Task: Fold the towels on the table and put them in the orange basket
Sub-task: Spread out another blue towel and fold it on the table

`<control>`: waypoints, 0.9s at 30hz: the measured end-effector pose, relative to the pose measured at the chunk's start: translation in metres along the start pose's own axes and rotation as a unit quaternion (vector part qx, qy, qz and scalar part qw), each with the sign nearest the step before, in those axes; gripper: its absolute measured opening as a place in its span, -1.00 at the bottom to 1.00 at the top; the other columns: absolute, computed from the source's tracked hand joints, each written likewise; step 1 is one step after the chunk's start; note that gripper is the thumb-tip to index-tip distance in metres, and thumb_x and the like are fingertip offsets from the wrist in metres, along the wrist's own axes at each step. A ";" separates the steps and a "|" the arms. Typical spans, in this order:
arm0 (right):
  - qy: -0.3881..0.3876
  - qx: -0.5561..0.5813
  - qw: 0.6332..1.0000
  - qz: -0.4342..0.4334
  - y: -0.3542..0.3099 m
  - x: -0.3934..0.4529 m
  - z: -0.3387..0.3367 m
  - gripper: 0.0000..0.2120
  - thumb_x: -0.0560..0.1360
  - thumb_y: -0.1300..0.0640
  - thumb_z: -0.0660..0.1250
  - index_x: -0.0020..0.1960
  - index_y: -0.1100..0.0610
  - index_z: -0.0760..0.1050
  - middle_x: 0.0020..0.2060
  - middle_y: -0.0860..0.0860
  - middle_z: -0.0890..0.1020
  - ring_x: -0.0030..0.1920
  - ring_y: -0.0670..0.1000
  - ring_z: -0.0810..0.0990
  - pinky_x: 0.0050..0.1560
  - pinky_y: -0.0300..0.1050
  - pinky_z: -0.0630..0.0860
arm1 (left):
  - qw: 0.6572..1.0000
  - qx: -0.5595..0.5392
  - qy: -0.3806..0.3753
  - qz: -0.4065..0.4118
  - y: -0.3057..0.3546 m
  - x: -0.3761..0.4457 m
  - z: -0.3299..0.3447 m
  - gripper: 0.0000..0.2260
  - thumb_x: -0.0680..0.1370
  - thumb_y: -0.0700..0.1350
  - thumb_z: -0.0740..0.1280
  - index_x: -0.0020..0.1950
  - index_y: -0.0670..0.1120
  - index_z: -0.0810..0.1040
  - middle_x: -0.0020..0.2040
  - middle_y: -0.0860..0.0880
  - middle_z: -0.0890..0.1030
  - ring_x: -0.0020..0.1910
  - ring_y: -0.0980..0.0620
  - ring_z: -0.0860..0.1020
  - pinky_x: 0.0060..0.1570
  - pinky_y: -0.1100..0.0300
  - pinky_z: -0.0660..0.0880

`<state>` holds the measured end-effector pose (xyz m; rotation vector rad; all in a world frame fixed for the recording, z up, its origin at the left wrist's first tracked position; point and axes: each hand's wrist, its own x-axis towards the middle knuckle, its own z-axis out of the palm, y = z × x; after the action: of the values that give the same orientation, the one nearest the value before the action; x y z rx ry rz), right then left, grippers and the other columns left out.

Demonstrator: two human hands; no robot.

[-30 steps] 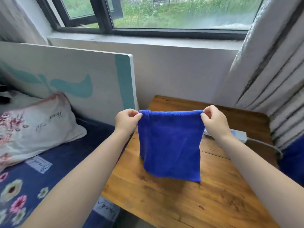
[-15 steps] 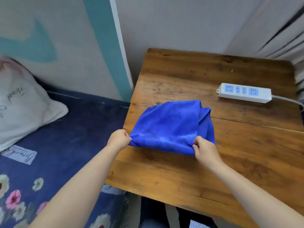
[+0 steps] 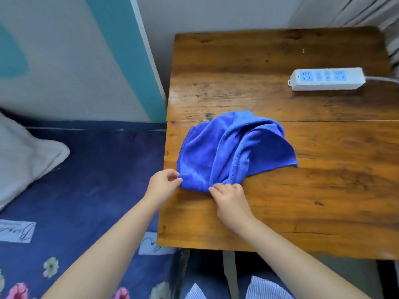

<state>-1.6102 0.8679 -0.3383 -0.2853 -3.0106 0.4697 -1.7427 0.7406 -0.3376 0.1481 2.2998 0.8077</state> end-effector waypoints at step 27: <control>0.011 -0.192 0.981 0.024 0.102 -0.058 -0.036 -0.86 0.10 0.33 0.43 -0.40 0.13 0.58 -0.53 -0.01 0.55 -0.51 0.04 0.53 -0.07 -0.06 0.43 | 0.979 0.185 0.033 0.084 0.077 0.019 0.065 -0.80 0.55 -0.07 0.24 -0.05 -0.13 0.61 -0.02 -0.10 0.63 0.03 -0.13 0.54 -0.18 0.17 0.37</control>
<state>-1.5322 0.9625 -0.3390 -0.3840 -3.0573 -0.1175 -1.7236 0.8417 -0.3402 0.4942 2.5054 0.4624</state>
